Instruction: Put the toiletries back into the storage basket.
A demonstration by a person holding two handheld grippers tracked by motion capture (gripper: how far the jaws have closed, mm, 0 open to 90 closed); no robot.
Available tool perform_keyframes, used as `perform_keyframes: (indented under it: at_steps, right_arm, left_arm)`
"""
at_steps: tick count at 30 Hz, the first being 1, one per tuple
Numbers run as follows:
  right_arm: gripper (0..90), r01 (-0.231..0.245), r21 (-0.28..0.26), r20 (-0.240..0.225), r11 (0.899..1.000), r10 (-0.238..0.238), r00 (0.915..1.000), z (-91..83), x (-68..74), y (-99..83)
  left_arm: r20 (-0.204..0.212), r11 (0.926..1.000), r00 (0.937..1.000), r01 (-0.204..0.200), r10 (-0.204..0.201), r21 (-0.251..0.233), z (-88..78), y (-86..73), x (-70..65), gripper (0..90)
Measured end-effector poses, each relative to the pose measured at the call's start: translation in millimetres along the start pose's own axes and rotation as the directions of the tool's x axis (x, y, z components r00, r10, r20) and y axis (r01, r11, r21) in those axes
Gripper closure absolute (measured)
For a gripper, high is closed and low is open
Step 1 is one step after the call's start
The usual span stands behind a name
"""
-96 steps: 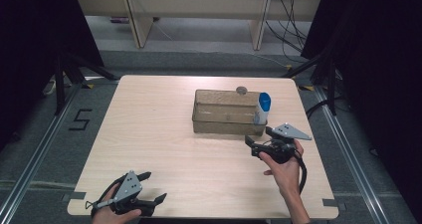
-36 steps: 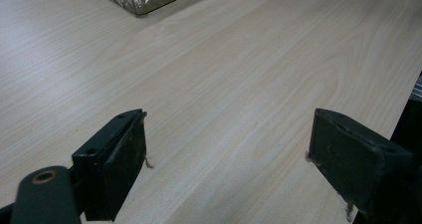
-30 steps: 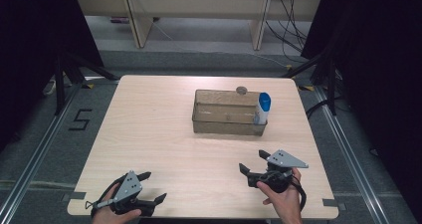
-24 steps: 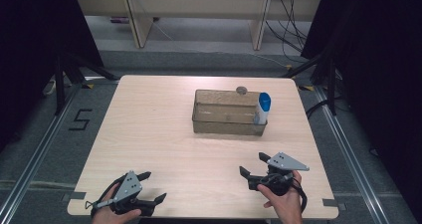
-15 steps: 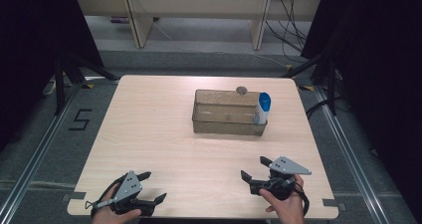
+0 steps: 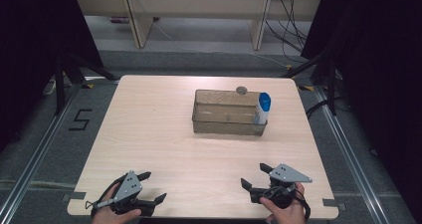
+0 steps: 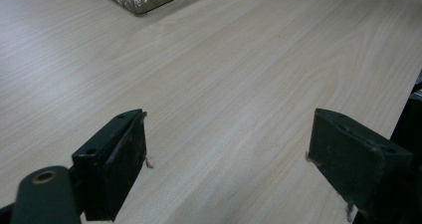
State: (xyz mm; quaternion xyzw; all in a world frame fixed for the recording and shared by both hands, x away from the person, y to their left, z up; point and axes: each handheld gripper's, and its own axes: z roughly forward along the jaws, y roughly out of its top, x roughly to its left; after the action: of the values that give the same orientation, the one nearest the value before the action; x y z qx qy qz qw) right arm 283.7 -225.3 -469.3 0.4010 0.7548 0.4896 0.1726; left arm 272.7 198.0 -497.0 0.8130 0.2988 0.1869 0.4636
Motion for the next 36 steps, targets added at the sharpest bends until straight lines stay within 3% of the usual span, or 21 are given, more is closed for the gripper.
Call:
perform_keyframes:
  at_steps: [1,3,4,8,10,11,13,16,19,22,24,25,27,28,30,31,32,34,36]
  right_arm:
    - [15.5,0.027,-0.004,0.003,1.0,-0.027,0.9996,0.5,-0.7,-1.2]
    - [15.5,0.007,-0.003,-0.006,1.0,-0.007,1.0,0.5,3.1,-3.4]
    - [15.5,0.044,0.009,0.002,0.999,-0.044,0.999,-0.5,2.0,-3.7]
    - [15.5,0.035,-0.007,-0.01,0.999,-0.035,0.9993,-0.5,6.0,-6.6]
    - [15.5,0.028,0.009,-0.016,1.0,-0.028,0.9995,-3.0,6.8,-7.5]
    - [15.5,0.006,0.004,-0.014,1.0,-0.006,0.9999,-3.3,8.4,-8.6]
    - [15.5,0.038,-0.003,-0.005,0.999,-0.038,0.9993,-3.7,6.1,-9.7]
    - [15.5,-0.006,0.0,-0.014,1.0,0.006,0.9999,-6.2,9.1,-11.5]
    - [15.5,0.026,0.005,-0.005,1.0,-0.026,0.9996,-8.3,6.1,-11.9]
    - [15.5,0.002,0.005,-0.005,1.0,-0.002,1.0,-10.7,7.2,-13.5]
    - [15.5,0.023,-0.006,0.006,1.0,-0.023,0.9997,-11.2,5.7,-14.2]
    - [15.5,-0.012,-0.007,-0.004,1.0,0.012,0.9999,-11.0,8.1,-15.1]
    - [15.5,0.027,-0.01,0.007,1.0,-0.027,0.9996,-12.6,5.5,-15.1]
    - [15.5,0.01,-0.019,0.008,1.0,-0.01,0.9999,-12.7,6.6,-16.1]
    - [15.5,0.02,-0.005,0.01,1.0,-0.02,0.9998,-16.1,5.1,-16.0]
    - [15.5,-0.014,-0.004,0.004,1.0,0.014,0.9999,-16.3,7.2,-16.8]
    - [15.5,0.009,-0.015,0.008,1.0,-0.009,0.9999,-16.9,5.3,-17.0]
    - [15.5,-0.003,-0.021,0.013,1.0,0.003,0.9999,-18.3,5.9,-18.0]
    - [15.5,0.025,-0.009,0.015,1.0,-0.025,0.9996,-20.5,3.9,-18.5]
  left_arm:
    - [-0.005,1.0,1.0,0.0,0.0,-0.002,-0.1,0.0,-0.3,14.6]
    - [-0.003,1.0,1.0,-0.002,0.002,-0.002,-0.1,0.0,-0.3,14.6]
    - [-0.003,1.0,1.0,-0.001,0.001,-0.002,-0.1,0.0,-0.4,14.7]
    - [0.002,1.0,1.0,-0.002,0.002,0.001,-0.1,0.0,-0.3,14.7]
    - [0.002,1.0,1.0,-0.003,0.003,0.003,0.0,0.0,-0.2,14.6]
    - [0.002,1.0,1.0,-0.002,0.002,0.003,0.0,-0.1,-0.3,14.6]
    - [0.003,1.0,1.0,-0.002,0.002,0.004,0.0,0.0,-0.4,14.6]
    - [-0.004,1.0,1.0,-0.004,0.004,0.004,0.0,0.0,-0.6,14.6]
    - [0.002,1.0,1.0,-0.002,0.002,0.002,0.0,0.0,-0.4,14.6]
    - [0.002,1.0,1.0,-0.002,0.002,0.002,0.0,0.0,-0.4,14.6]
    - [0.002,1.0,1.0,-0.003,0.003,0.002,0.0,0.0,-0.4,14.7]
    - [0.002,1.0,1.0,-0.002,0.002,0.002,0.0,0.0,-0.4,14.6]
    - [0.001,1.0,1.0,-0.002,0.002,0.001,0.0,0.1,-0.5,14.6]
    - [0.001,1.0,1.0,-0.002,0.002,0.0,-0.1,0.1,-0.5,14.7]
    - [0.002,1.0,1.0,-0.003,0.003,0.001,0.0,0.0,-0.6,14.6]
    - [0.001,1.0,1.0,-0.003,0.003,0.0,0.2,-0.1,-0.8,14.6]
    - [-0.002,1.0,1.0,-0.003,0.003,0.001,0.1,0.0,-1.0,14.6]
    - [0.002,1.0,1.0,-0.002,0.002,0.0,0.0,0.1,-0.6,14.7]
    - [0.001,1.0,1.0,-0.003,0.003,0.001,0.0,-0.1,-0.5,14.6]
